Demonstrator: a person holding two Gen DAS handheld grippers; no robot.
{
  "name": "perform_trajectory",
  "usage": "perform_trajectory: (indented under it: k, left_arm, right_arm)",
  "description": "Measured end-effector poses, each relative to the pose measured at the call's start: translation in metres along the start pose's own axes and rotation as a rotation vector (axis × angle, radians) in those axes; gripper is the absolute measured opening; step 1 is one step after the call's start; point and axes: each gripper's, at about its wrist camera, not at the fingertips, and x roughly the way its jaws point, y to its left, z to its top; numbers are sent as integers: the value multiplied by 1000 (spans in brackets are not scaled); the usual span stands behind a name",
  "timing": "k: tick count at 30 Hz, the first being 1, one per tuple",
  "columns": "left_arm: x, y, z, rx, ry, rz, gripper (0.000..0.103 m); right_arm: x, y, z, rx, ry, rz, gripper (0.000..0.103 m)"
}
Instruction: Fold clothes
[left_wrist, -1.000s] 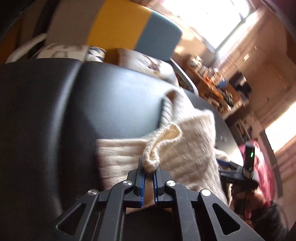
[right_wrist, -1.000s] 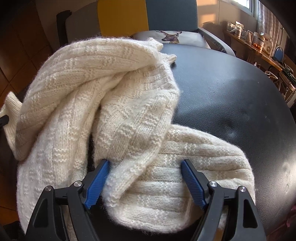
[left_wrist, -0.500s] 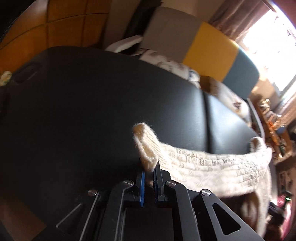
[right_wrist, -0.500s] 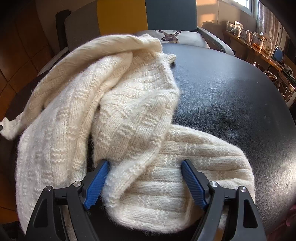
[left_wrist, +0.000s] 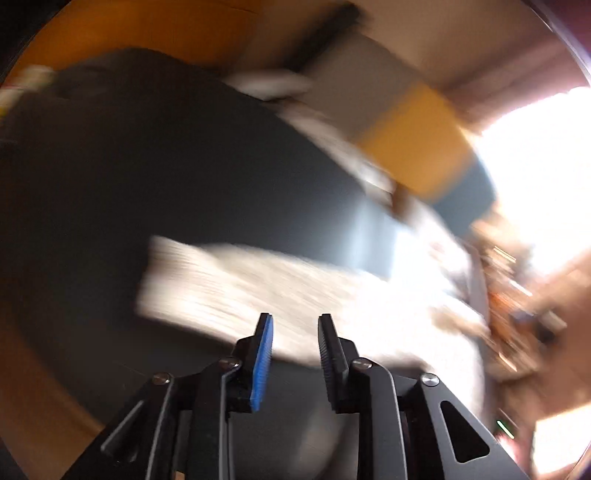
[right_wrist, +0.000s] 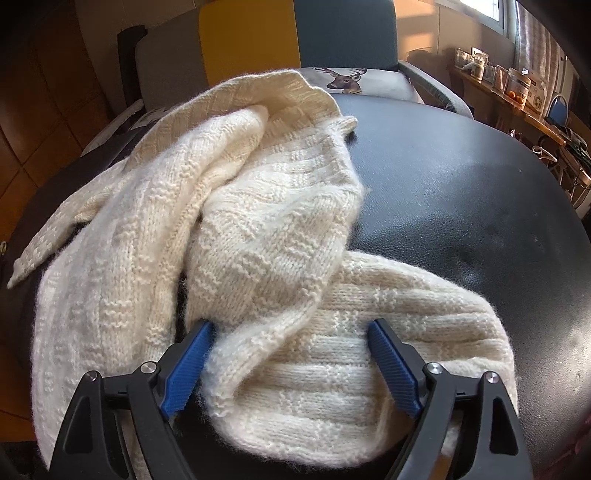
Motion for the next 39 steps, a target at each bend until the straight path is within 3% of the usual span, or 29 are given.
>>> perform_trajectory:
  k: [3, 5, 8, 10, 17, 19, 20, 21, 24, 30, 35, 37, 39]
  left_arm:
    - [51, -67, -48, 105, 198, -202, 25]
    - [86, -111, -82, 204, 323, -278, 25]
    - [121, -156, -125, 308, 448, -295, 25]
    - [138, -171, -138, 338, 484, -272, 25]
    - [156, -167, -150, 270, 494, -181, 24]
    - [159, -165, -151, 257, 482, -160, 6]
    - [157, -165, -151, 263, 465, -151, 0]
    - [156, -166, -151, 269, 448, -142, 0]
    - [161, -165, -145, 259, 440, -135, 0]
    - [156, -154, -140, 224, 455, -116, 1]
    - [166, -164, -140, 242, 493, -142, 10]
    - [165, -175, -142, 293, 463, -160, 4]
    - [163, -180, -138, 295, 436, -180, 0]
  right_arm:
    - [2, 0, 0, -2, -2, 2, 89]
    - [4, -1, 2, -8, -2, 7, 89]
    - [4, -2, 2, -19, 0, 15, 89]
    - [3, -2, 1, -24, 2, 19, 89]
    - [3, 0, 3, -26, 17, 15, 91]
    - [-7, 0, 13, -59, 33, 16, 68]
    - [-19, -1, 20, -71, -10, 1, 42]
    - [-31, -2, 27, -82, -52, -14, 38]
    - [-34, -11, 52, -118, -21, -77, 38]
    - [6, -23, 71, -45, 89, 87, 43]
    - [29, -4, 65, -88, 124, 55, 48]
    - [28, 5, 63, -159, 112, 20, 45]
    - [25, 13, 60, -230, 96, -31, 32]
